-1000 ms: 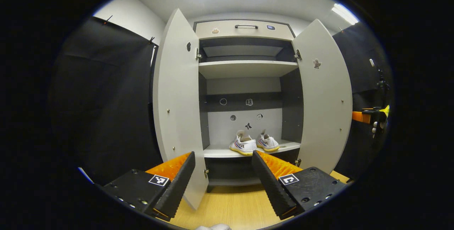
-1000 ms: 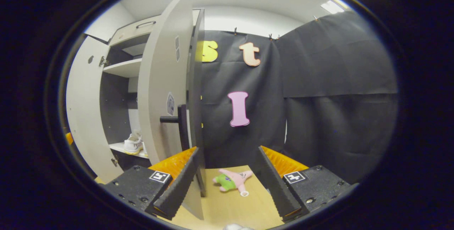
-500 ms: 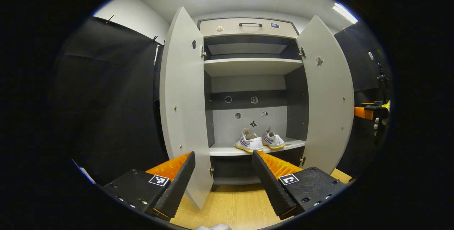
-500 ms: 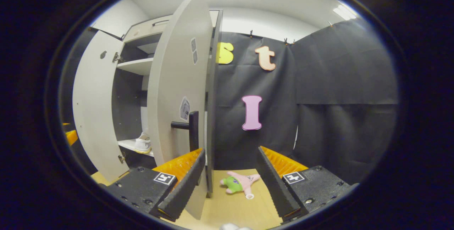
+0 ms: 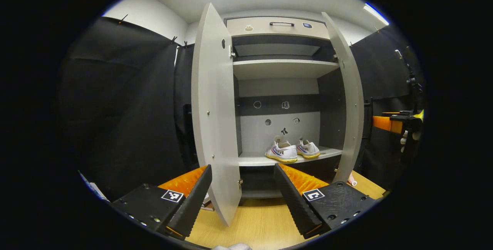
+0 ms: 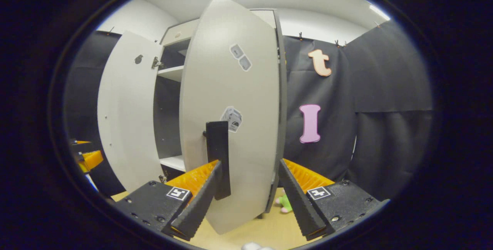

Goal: Grab one shoe with the right hand and put it into the shoe cabinet, grab the other shoe with the left hand and put it into the shoe cabinet; then close the right door with the right hand and the left door with the left hand.

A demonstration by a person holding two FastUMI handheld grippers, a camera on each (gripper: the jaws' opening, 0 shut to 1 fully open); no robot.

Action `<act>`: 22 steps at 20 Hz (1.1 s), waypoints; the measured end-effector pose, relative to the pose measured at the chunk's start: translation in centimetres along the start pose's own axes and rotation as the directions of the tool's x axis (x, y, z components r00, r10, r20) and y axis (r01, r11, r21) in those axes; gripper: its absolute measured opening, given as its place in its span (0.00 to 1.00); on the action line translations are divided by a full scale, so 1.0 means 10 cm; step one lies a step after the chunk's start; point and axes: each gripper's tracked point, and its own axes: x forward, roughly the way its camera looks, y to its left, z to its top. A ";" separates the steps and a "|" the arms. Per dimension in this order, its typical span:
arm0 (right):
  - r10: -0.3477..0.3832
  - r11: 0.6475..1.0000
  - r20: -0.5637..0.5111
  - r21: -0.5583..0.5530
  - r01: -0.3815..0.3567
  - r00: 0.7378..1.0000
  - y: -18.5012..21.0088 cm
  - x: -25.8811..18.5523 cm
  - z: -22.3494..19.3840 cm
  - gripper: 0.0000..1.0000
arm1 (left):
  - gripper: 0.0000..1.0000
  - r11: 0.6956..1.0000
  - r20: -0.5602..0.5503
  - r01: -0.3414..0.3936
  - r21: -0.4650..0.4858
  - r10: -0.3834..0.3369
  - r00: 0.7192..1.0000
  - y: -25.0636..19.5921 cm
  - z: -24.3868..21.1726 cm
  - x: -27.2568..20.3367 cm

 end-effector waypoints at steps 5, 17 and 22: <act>0.041 0.999 -0.007 0.006 -0.041 0.999 0.38 -0.14 -0.01 0.96 | 0.96 1.000 -0.007 -0.015 -0.018 0.015 1.000 0.21 -0.02 -0.01; 0.101 0.995 -0.113 0.016 -0.100 0.988 1.26 -0.66 -0.37 0.93 | 0.96 0.986 0.006 -0.166 -0.034 0.166 0.986 1.60 0.06 0.43; 0.070 0.997 -0.145 0.024 -0.067 0.987 1.39 -0.86 -0.50 0.94 | 0.95 0.989 0.002 -0.145 -0.015 0.145 0.989 1.75 -0.01 0.75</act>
